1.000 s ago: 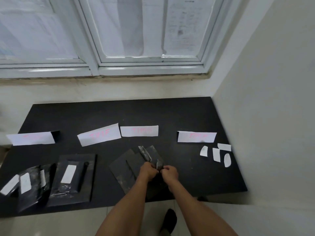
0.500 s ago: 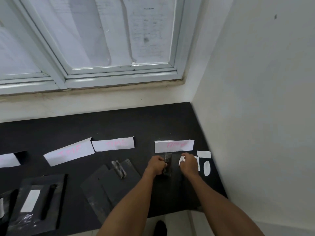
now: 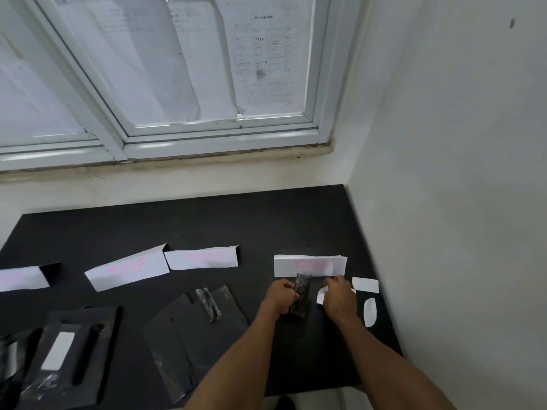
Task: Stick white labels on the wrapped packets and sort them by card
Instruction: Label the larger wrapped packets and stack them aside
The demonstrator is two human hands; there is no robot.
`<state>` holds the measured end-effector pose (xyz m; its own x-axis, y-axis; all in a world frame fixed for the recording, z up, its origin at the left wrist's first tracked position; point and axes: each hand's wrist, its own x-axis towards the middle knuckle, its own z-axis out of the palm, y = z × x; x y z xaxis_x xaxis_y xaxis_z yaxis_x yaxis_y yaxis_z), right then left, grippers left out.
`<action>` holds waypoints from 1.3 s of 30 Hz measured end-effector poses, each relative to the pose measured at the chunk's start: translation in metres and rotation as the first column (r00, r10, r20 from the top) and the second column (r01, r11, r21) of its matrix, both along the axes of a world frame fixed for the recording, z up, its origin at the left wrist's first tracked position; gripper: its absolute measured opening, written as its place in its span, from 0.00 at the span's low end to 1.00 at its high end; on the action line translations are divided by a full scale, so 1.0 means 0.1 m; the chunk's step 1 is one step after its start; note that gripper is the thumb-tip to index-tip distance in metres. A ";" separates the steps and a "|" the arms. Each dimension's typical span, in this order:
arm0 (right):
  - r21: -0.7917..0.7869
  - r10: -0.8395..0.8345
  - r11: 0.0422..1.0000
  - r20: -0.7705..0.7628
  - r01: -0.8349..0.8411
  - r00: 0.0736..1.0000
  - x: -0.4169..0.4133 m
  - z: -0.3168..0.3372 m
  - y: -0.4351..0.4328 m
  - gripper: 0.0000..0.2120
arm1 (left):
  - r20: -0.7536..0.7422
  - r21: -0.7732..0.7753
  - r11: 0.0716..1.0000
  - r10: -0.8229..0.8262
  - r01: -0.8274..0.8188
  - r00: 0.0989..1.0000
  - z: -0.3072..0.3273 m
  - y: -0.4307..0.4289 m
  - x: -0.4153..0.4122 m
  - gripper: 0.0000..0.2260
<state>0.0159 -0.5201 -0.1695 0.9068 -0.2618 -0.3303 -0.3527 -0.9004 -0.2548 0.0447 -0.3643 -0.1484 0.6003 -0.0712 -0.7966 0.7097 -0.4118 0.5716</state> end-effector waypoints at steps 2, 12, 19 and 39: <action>-0.037 -0.017 0.999 0.040 0.019 0.999 -0.02 -0.01 -0.01 0.10 | -0.004 -0.022 0.999 0.024 -0.024 1.000 0.00 0.03 0.00 0.08; 0.600 -0.469 0.763 0.258 0.240 0.845 -0.08 0.51 0.29 0.03 | 0.030 -0.166 0.928 0.344 -0.335 0.939 0.10 0.39 -0.05 0.10; 0.782 -0.624 0.548 0.144 0.298 0.768 -0.23 0.88 1.08 0.04 | 0.016 -0.396 0.813 0.470 -0.426 0.883 0.46 0.59 -0.25 0.10; 0.737 -0.542 0.630 0.189 0.246 0.819 -0.68 1.24 2.33 0.07 | 0.044 -0.461 0.780 0.497 -0.424 0.867 1.02 1.78 -0.53 0.10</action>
<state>-0.0517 -0.2869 -0.0456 0.8495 -0.4721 -0.2358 -0.3786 -0.2339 -0.8955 -0.0082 -0.1858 -0.0467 0.7600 -0.0605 -0.6471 0.6392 0.2494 0.7275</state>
